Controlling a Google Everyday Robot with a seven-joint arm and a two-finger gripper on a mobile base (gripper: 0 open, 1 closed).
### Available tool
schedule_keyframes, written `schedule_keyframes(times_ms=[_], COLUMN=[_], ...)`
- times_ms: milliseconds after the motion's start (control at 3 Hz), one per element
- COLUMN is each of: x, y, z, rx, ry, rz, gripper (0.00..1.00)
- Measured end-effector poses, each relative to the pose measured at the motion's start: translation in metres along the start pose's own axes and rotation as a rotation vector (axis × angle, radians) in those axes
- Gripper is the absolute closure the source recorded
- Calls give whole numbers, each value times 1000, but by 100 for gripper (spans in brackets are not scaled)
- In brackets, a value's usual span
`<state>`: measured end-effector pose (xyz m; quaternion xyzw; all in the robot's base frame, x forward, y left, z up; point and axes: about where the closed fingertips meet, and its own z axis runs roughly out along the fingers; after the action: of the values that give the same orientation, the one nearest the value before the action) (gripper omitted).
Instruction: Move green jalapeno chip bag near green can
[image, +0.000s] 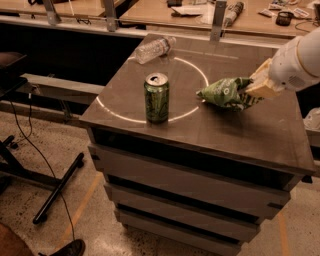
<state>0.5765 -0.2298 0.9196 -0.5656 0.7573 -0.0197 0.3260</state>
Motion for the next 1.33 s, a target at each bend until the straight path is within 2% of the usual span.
schedule_keyframes(times_ms=[333,1000,1333], x=[4,-3,-5], y=[26,58,68], z=[19,49,47], rx=[6,14,13], ry=[-33,6,11], rz=[38,76,83], gripper=[100,100,100])
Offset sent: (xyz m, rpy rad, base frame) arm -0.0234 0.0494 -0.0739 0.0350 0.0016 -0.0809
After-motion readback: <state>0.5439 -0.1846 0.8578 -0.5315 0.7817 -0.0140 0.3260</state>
